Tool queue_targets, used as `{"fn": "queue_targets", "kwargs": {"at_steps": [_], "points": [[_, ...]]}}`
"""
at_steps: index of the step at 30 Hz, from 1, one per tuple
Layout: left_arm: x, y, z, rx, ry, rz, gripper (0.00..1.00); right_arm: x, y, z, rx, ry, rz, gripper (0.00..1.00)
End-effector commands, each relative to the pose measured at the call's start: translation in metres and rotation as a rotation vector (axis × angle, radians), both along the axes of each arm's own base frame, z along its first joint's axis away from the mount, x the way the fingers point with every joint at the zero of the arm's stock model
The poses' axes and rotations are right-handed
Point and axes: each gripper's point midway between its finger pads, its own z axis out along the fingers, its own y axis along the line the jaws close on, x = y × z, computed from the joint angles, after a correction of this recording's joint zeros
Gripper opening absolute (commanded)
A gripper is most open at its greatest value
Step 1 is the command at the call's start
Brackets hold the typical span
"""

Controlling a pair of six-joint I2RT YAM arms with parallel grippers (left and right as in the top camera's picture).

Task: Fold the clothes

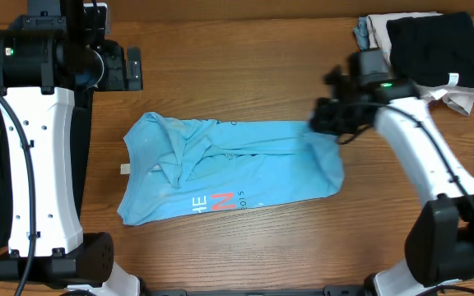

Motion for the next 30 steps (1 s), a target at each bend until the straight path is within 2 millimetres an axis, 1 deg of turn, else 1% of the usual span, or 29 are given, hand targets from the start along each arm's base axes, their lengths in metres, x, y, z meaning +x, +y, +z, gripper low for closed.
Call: {"fn": "queue_targets", "kwargs": {"at_steps": [1,5,11,17,20,21,22,23,24,25,26,28,30], "points": [[0.002,-0.001,-0.003,0.005,0.006,-0.015,1.0,0.0,0.034,0.0,0.02,0.006,0.021,0.06],[0.002,-0.001,-0.003,0.005,0.006,-0.015,1.0,-0.015,0.069,-0.015,0.011,0.036,0.108,0.06],[0.003,-0.001,-0.003,0.005,0.003,-0.015,1.0,-0.029,0.104,-0.028,0.01,0.048,0.185,0.07],[0.003,-0.001,-0.003,0.005,0.003,-0.015,1.0,-0.038,0.135,-0.026,0.033,0.02,0.232,0.08],[0.003,-0.001,-0.003,0.005,0.004,-0.015,1.0,-0.042,0.145,-0.026,0.036,0.019,0.234,0.13],[0.003,-0.001,-0.003,0.005,0.004,-0.015,1.0,-0.044,0.147,-0.026,0.032,0.017,0.239,0.2],[0.003,-0.001,-0.003,0.005,0.004,-0.015,1.0,-0.046,0.149,-0.026,0.032,0.016,0.245,0.34],[0.003,-0.001,-0.003,0.005,0.004,-0.015,1.0,-0.048,0.151,-0.026,0.033,0.017,0.252,0.47],[0.003,-0.001,-0.004,0.005,0.006,-0.015,1.0,-0.05,0.153,-0.026,0.031,0.021,0.257,0.67],[0.004,-0.001,-0.005,0.005,0.009,-0.015,1.0,-0.052,0.153,-0.027,0.027,0.028,0.26,0.77],[0.004,-0.001,-0.006,0.005,0.011,-0.015,1.0,-0.055,0.152,-0.027,0.026,0.04,0.263,0.82],[0.005,-0.001,-0.008,0.004,0.019,-0.015,1.0,-0.061,0.148,-0.029,0.013,0.069,0.262,0.86],[0.006,-0.001,-0.011,0.004,0.028,-0.015,1.0,-0.062,0.139,-0.032,-0.006,0.09,0.249,0.87]]}}
